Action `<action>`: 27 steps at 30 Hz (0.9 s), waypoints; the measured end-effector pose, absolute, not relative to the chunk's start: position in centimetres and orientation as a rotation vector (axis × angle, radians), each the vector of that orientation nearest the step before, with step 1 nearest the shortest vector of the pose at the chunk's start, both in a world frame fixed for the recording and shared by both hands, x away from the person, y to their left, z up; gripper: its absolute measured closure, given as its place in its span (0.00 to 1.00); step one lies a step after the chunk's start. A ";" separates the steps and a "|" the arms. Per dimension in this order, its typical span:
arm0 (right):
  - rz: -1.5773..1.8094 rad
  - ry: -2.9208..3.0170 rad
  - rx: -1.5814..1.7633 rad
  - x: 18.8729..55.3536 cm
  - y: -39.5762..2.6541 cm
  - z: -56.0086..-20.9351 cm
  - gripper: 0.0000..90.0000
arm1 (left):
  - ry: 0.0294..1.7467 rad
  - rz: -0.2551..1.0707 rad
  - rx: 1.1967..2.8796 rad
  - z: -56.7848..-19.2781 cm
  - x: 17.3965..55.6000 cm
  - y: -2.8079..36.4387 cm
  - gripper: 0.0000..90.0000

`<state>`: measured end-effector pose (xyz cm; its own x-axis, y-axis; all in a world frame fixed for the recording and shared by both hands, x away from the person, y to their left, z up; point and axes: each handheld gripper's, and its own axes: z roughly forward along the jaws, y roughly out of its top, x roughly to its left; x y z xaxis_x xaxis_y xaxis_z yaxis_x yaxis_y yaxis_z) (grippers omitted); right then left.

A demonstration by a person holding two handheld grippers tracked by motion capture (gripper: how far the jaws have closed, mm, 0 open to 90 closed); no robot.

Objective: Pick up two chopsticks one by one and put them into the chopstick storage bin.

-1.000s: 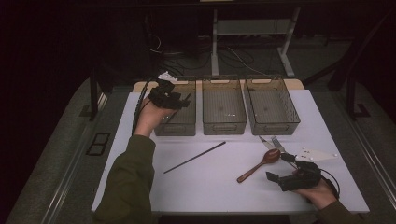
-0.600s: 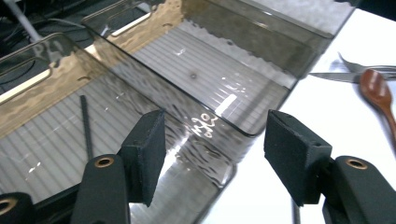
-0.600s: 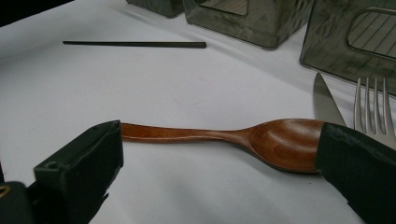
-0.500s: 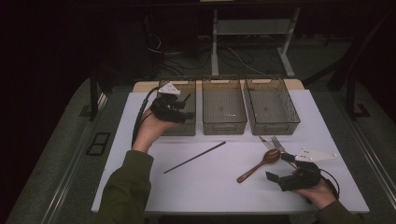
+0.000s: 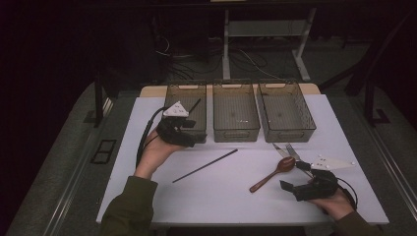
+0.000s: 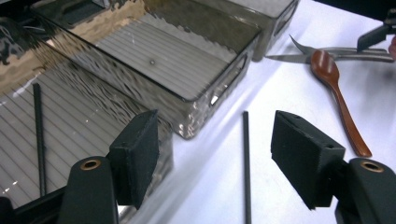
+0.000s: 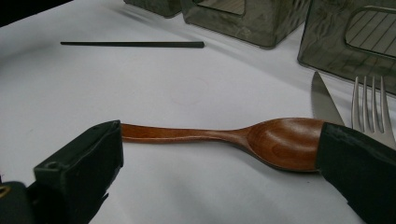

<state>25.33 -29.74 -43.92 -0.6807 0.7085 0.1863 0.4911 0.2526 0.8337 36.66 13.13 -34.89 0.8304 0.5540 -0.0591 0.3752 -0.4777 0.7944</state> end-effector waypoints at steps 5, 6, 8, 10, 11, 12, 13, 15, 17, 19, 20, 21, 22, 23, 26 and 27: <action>1.399 2.297 1.127 25.3 -29.7 -43.9 0.02 | 0.671 0.249 2.108 -36.1 35.5 13.5 0.34; 1.397 2.296 1.121 25.3 -29.8 -43.9 0.02 | 0.669 0.245 2.108 -36.3 35.3 13.5 0.34; 1.398 2.296 1.121 25.3 -29.8 -43.9 0.02 | 0.663 0.243 2.114 -36.6 35.0 13.4 0.33; 1.399 2.292 1.125 25.3 -29.8 -43.9 0.02 | 0.654 0.243 2.109 -37.0 34.6 13.4 0.33; 1.402 2.290 1.125 25.2 -29.7 -43.9 0.02 | 0.652 0.238 2.107 -37.2 34.4 13.4 0.33; 1.401 2.291 1.124 25.2 -29.8 -43.8 0.02 | 0.648 0.238 2.114 -37.4 34.2 13.4 0.33; 1.401 2.291 1.129 25.2 -29.7 -43.8 0.02 | 0.644 0.238 2.116 -37.6 34.0 13.3 0.33; 1.398 2.292 1.122 25.2 -29.7 -43.9 0.02 | 0.642 0.234 2.123 -38.1 33.8 13.2 0.33; 1.398 2.292 1.124 25.2 -29.7 -43.9 0.02 | 0.636 0.229 2.128 -38.5 33.6 13.2 0.32; 1.398 2.292 1.124 25.2 -29.7 -43.9 0.02 | 0.633 0.228 2.117 -38.9 33.3 13.2 0.32; 1.397 2.292 1.124 25.2 -29.7 -43.9 0.02 | 0.629 0.233 2.117 -39.1 33.2 13.2 0.32; 1.396 2.292 1.124 25.2 -29.7 -43.9 0.02 | 0.630 0.233 2.120 -39.3 33.1 13.1 0.32; 1.397 2.290 1.127 25.2 -29.7 -43.9 0.02 | 0.629 0.234 2.125 -39.5 33.0 13.1 0.32; 1.397 2.288 1.125 25.2 -29.8 -43.9 0.02 | 0.624 0.235 2.131 -39.7 32.9 13.1 0.32; 1.399 2.289 1.124 25.2 -29.8 -43.8 0.02 | 0.626 0.232 2.138 -40.3 32.6 13.0 0.32; 1.399 2.288 1.125 25.2 -29.8 -43.8 0.02 | 0.626 0.237 2.142 -40.5 32.5 13.0 0.32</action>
<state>25.17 -29.78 -43.84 -0.6778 0.7116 0.1849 0.4890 0.2486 0.8361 32.49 13.00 -40.50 0.8555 0.5149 -0.0547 0.3502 -0.4975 0.7936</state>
